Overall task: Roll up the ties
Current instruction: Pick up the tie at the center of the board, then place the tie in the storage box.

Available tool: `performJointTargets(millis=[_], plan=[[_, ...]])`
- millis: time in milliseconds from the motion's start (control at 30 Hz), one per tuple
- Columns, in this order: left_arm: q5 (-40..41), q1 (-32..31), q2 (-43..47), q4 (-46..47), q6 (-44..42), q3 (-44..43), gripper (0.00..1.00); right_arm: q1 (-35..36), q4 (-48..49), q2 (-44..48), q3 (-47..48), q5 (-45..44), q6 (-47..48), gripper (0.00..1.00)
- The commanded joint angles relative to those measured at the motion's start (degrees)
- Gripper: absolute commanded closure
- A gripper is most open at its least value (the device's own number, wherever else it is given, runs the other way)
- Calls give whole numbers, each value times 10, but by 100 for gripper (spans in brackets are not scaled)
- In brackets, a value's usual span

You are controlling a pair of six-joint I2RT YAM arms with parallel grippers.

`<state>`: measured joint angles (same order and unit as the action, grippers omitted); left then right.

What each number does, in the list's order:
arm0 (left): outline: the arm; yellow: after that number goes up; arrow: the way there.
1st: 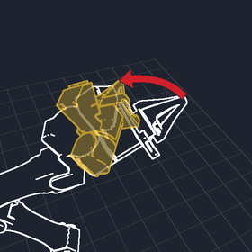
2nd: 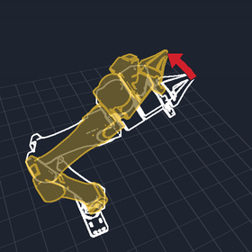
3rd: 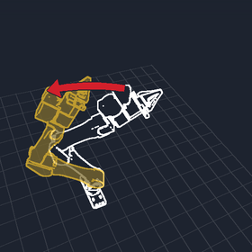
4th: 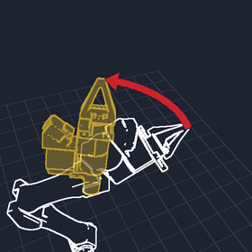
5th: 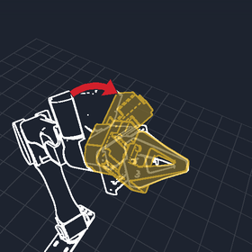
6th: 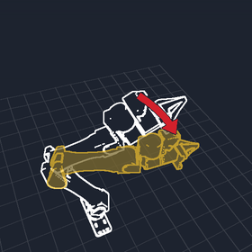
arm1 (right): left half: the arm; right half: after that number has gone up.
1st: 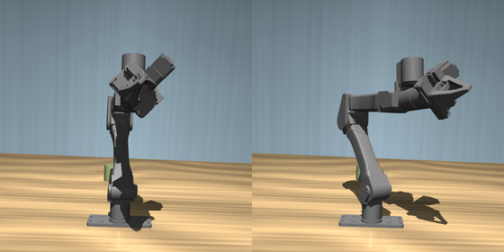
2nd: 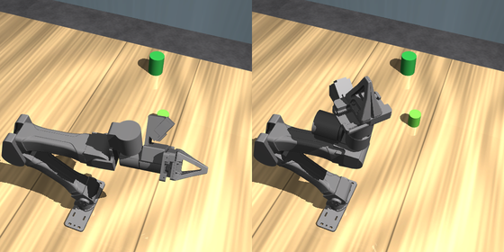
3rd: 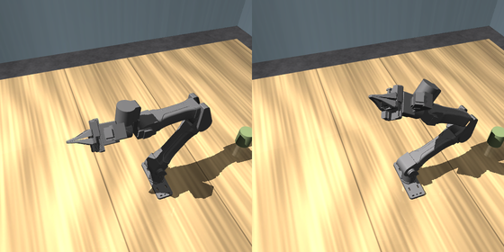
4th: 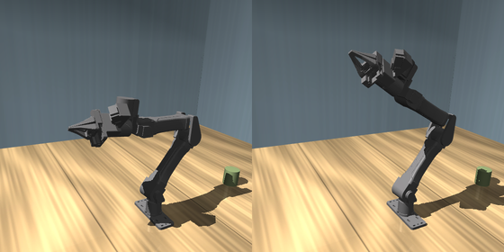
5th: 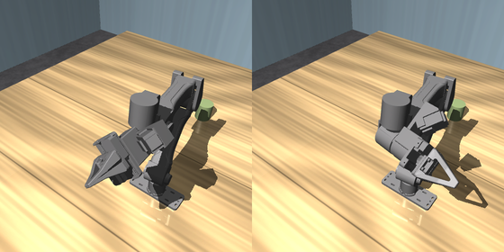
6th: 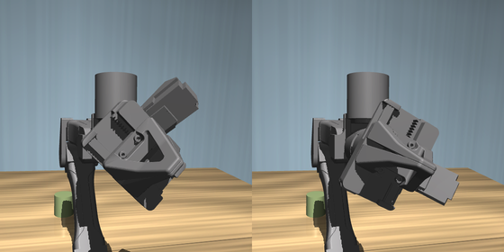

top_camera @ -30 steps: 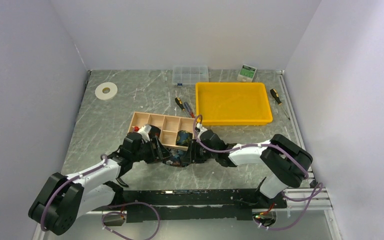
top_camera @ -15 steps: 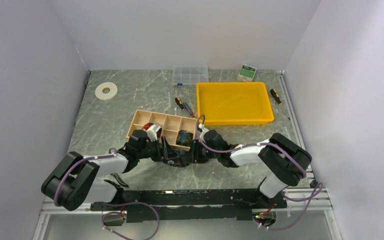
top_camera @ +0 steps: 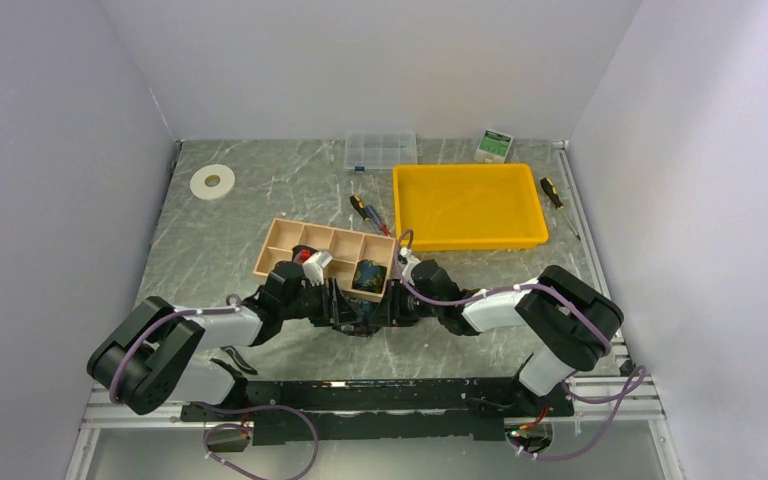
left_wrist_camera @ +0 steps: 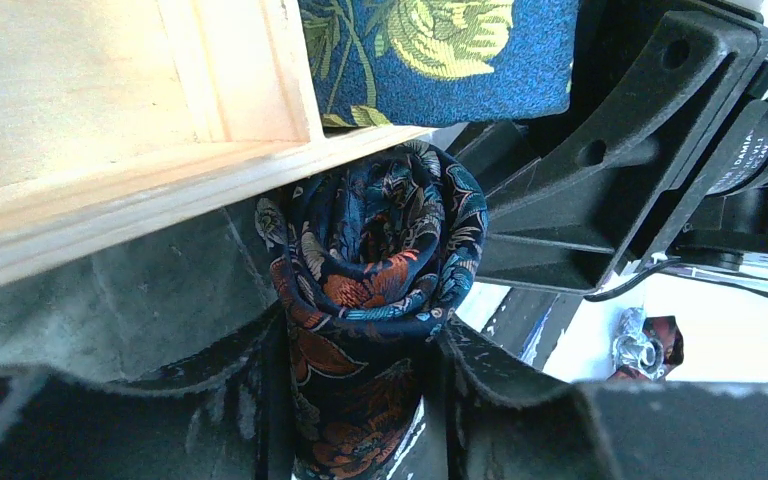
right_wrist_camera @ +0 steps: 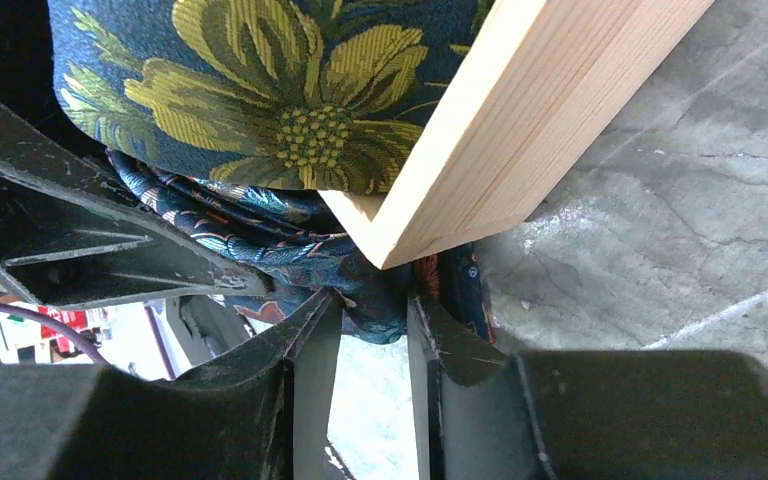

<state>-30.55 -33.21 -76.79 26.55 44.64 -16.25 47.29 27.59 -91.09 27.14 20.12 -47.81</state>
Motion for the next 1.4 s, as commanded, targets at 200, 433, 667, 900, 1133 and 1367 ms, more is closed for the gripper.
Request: performJointTargets(millis=[200,433,667,900,1133,1367], plan=[[0,-44,15,4,17,-16,87,3,-43,6,-10,-27,21,65],[66,-44,208,-266,-25,-88,97,4,-234,176,46,-44,101,31],[163,-26,325,-531,-106,-254,97,-57,-359,302,80,-108,148,25],[150,53,216,-547,-181,-419,97,-127,-272,297,43,-150,87,25],[-44,139,1,-479,-210,-549,97,-153,-214,236,46,-114,62,26],[-315,186,-161,-419,-212,-608,97,-177,-236,258,37,-108,94,27]])
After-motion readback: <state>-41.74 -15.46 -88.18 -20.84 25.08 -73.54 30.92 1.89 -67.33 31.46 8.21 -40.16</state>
